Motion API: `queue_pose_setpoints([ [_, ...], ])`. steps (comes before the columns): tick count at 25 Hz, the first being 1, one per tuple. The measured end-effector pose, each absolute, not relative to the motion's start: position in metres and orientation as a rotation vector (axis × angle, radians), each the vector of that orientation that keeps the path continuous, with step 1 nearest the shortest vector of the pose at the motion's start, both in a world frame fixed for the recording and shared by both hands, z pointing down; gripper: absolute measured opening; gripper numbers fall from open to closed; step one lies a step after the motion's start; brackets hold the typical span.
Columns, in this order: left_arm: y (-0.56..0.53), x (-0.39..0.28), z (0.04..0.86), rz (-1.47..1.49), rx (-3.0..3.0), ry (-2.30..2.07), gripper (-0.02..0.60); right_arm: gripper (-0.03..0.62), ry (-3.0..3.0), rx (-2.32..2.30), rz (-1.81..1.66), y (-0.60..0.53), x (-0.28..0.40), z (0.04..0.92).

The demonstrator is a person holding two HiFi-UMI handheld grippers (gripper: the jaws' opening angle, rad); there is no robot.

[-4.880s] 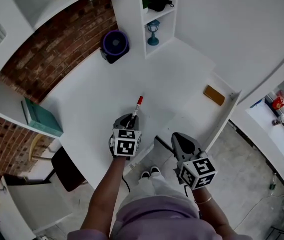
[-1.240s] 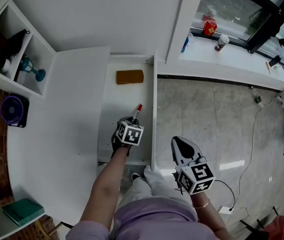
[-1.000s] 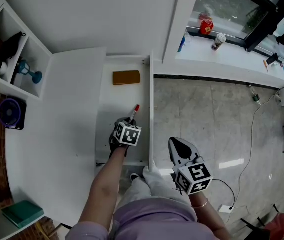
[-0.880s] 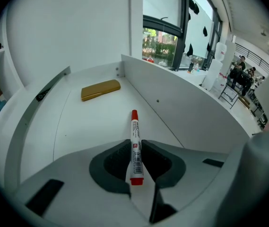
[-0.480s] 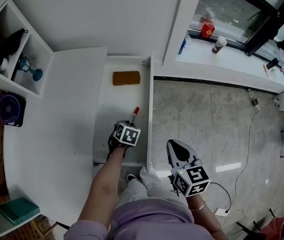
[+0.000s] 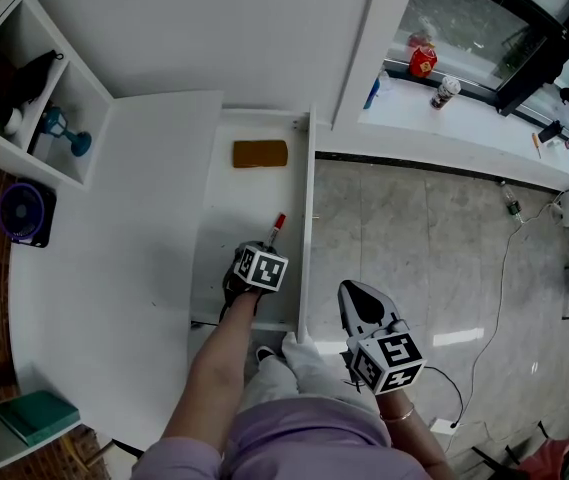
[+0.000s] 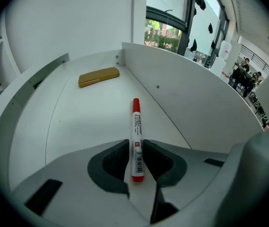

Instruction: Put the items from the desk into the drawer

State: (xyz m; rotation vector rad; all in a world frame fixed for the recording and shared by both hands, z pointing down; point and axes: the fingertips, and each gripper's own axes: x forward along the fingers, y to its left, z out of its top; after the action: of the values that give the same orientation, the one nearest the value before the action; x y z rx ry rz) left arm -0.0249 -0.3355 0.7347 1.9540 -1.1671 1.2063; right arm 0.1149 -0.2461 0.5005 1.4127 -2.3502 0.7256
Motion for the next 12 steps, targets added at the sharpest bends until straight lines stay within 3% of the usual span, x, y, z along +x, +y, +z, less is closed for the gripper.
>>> queue_pose_setpoints([
  [12,-0.342,-0.028,0.690,0.988,2.033,-1.237,0.127,0.005,-2.386,1.365,0.738,-0.243,0.101,0.500],
])
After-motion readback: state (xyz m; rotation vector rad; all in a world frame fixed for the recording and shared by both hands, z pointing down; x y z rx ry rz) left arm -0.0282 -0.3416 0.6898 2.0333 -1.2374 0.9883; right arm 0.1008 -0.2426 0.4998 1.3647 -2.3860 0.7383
